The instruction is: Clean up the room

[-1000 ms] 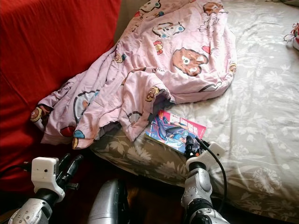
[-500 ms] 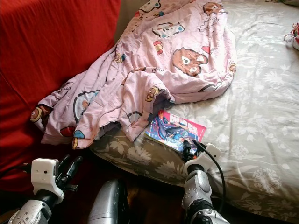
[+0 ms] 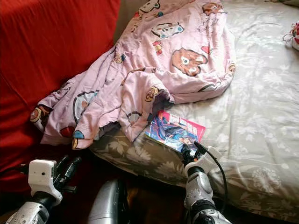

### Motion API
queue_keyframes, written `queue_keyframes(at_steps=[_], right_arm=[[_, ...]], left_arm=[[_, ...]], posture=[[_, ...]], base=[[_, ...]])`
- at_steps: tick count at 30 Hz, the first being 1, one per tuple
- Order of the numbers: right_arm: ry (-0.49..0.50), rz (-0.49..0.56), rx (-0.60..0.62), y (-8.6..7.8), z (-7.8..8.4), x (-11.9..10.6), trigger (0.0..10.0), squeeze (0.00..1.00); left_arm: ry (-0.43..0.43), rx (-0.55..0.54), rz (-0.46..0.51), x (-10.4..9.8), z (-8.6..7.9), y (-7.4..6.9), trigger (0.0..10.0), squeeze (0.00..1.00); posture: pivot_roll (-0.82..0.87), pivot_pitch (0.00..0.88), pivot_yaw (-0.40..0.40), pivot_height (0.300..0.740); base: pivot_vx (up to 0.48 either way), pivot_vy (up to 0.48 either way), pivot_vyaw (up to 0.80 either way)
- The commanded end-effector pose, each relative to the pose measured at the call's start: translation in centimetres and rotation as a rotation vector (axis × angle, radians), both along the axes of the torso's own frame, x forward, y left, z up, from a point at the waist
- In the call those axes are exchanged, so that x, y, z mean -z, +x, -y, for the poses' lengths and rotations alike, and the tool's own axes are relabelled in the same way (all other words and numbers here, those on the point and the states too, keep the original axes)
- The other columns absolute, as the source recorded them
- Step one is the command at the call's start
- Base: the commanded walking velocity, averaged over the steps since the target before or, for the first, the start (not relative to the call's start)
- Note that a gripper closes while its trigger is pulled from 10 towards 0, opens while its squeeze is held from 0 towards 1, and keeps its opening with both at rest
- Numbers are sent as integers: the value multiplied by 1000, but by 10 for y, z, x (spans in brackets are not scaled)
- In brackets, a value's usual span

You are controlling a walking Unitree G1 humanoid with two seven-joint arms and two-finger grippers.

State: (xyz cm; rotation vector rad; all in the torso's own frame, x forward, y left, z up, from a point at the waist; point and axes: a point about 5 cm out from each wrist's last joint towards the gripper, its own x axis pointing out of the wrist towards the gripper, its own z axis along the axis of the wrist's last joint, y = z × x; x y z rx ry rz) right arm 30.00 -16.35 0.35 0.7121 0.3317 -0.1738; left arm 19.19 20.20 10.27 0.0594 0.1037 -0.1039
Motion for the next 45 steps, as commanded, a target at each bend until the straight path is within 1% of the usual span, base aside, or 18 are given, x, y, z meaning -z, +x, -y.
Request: queue_keyframes(at_steps=[1, 2, 3, 4, 5, 10, 15, 18, 21, 23, 25, 28, 30, 32, 33, 36, 41, 45], right_arm=[[98, -124, -34, -21, -18, 24, 10000, 0], [134, -130, -35, -22, -20, 26, 10000, 0], [134, -130, -35, -22, -20, 26, 10000, 0], [188, -134, -38, -23, -23, 27, 10000, 0], [220, -133, -45, -23, -26, 27, 10000, 0], [240, -135, -82, -22, -32, 26, 10000, 0], [289, -137, -103, -20, -40, 24, 10000, 0], [302, -162, -126, -22, -45, 26, 10000, 0], [287, -189, -126, -23, -46, 28, 10000, 0], [314, -204, -110, -25, -46, 29, 10000, 0], [313, -216, -104, -26, -46, 31, 10000, 0], [266, -239, -75, -29, -39, 34, 10000, 0], [247, -219, 12, -28, -26, 33, 10000, 0], [271, -184, 111, -28, -11, 32, 10000, 0], [281, -177, 109, -28, -9, 32, 10000, 0], [279, -178, 80, -29, -10, 33, 10000, 0], [288, -204, -3, -31, -21, 35, 10000, 0], [316, -161, -86, -27, -37, 31, 10000, 0]], left_arm=[[20, -2, -16, -1, -3, -4, 10000, 0], [22, -2, -18, -1, -4, -6, 10000, 0], [22, -2, -18, -1, -4, -6, 10000, 0], [24, -3, -21, -1, -4, -7, 10000, 0], [26, -4, -23, -2, -5, -8, 10000, 0], [34, -3, -30, -2, -6, -11, 10000, 0], [37, -4, -34, -3, -7, -13, 10000, 0], [39, -3, -36, -3, -7, -14, 10000, 0], [42, -2, -39, -4, -6, -15, 10000, 0], [44, -1, -43, -4, -6, -17, 10000, 0], [46, 0, -45, -3, -6, -18, 10000, 0], [49, 1, -48, -3, -6, -19, 10000, 0], [49, 1, -48, -3, -5, -19, 10000, 0], [50, 6, -51, -3, -4, -19, 10000, 0], [50, 7, -52, -2, -4, -19, 10000, 0], [49, 8, -53, -1, -3, -19, 10000, 0], [48, 10, -52, -1, -2, -17, 10000, 0], [53, 8, -55, -1, -3, -19, 10000, 0]], posture=[[261, 207, 136, 577], [266, 209, 137, 577], [266, 209, 137, 577], [272, 211, 139, 577], [275, 214, 140, 577], [283, 216, 143, 577], [289, 217, 143, 577], [294, 217, 143, 577], [300, 220, 142, 577], [301, 223, 142, 577], [301, 224, 142, 577], [300, 228, 140, 577], [300, 230, 141, 577], [292, 230, 141, 577], [289, 229, 141, 577], [285, 229, 140, 577], [287, 230, 137, 577], [292, 226, 140, 577]], base=[[0, 0, 0], [0, 0, 0], [0, 0, 0], [0, 0, 0], [0, 0, 0], [0, 0, 0], [0, 0, 0], [0, 0, 0], [0, 0, 0], [0, 0, 0], [0, 0, 0], [0, 0, 0], [0, 0, 0], [0, 0, 0], [0, 0, 0], [0, 0, 0], [0, 0, 0], [0, 0, 0]])
